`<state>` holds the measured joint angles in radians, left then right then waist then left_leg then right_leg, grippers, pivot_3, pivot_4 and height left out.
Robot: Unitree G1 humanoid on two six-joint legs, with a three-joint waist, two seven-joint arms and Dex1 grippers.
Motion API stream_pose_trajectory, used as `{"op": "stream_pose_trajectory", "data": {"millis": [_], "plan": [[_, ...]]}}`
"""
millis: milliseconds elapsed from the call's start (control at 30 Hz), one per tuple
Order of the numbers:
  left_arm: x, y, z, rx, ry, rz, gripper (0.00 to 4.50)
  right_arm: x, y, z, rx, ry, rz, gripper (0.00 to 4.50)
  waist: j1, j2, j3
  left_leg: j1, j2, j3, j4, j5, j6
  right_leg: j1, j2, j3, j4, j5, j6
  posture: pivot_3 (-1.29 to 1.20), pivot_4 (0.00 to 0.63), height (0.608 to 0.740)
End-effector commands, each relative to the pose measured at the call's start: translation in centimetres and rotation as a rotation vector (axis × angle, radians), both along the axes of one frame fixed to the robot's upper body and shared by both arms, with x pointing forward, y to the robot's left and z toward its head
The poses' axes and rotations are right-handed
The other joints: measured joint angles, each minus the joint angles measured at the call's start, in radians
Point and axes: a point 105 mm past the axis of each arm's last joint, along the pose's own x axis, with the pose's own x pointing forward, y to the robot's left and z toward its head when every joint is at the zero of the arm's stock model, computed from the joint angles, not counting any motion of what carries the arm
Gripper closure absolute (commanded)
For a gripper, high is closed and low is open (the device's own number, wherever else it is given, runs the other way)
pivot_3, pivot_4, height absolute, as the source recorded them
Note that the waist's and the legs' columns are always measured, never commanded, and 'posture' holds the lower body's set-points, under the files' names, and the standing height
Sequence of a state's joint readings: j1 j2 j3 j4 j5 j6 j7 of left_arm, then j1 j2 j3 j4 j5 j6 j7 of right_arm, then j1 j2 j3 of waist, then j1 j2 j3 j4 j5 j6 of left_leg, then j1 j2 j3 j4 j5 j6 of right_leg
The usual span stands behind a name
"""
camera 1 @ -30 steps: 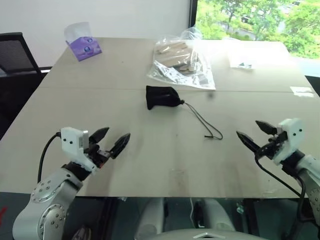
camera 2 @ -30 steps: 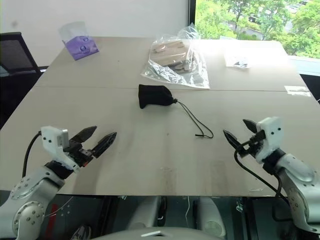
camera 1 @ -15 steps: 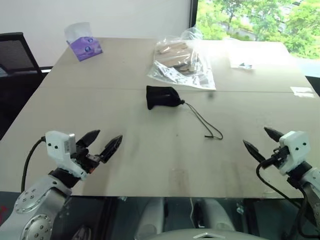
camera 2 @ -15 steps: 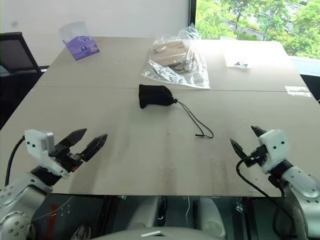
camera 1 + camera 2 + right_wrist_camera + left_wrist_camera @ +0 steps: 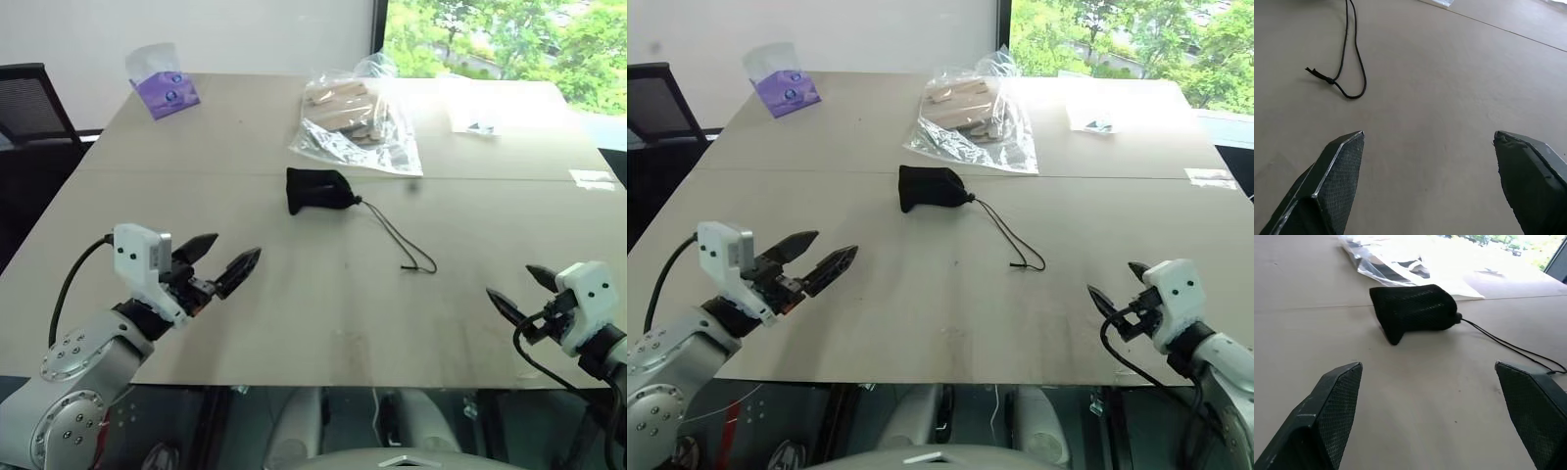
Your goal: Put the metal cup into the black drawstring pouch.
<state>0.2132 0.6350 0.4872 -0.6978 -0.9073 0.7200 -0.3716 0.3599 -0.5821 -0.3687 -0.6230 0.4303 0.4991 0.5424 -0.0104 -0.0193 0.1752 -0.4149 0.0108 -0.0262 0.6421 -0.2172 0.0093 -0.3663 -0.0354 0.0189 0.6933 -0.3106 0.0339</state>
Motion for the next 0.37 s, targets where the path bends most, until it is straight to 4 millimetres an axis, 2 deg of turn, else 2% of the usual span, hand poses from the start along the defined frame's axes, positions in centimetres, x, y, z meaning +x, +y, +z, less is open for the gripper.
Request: {"op": "stream_pose_trajectory", "data": {"millis": [33,200,367], "plan": [[-0.8,0.4,0.0,-0.009,-0.011,-0.001,0.0,-0.5,0.4,1.8,-0.014,-0.085,0.007,0.19,-0.001,0.0,0.0,0.0,0.0,0.0,0.0,0.0,0.0,0.0,0.0,0.0,0.0,0.0,0.0,0.0,0.15,0.74],[-1.7,1.4,-0.9,-0.017,0.021,0.019,0.0,-1.1,0.7,1.8,0.003,-0.101,0.001,0.19,0.003,0.0,0.0,0.0,0.0,0.0,0.0,0.0,0.0,0.0,0.0,0.0,0.0,0.0,0.0,0.0,0.15,0.74],[-1.9,1.3,-0.9,-0.026,0.015,0.018,0.0,-0.8,1.6,2.5,0.021,-0.132,0.037,0.19,0.004,0.0,0.0,0.0,0.0,0.0,0.0,0.0,0.0,0.0,-0.001,0.0,-0.001,0.0,0.0,0.0,0.15,0.74]]}}
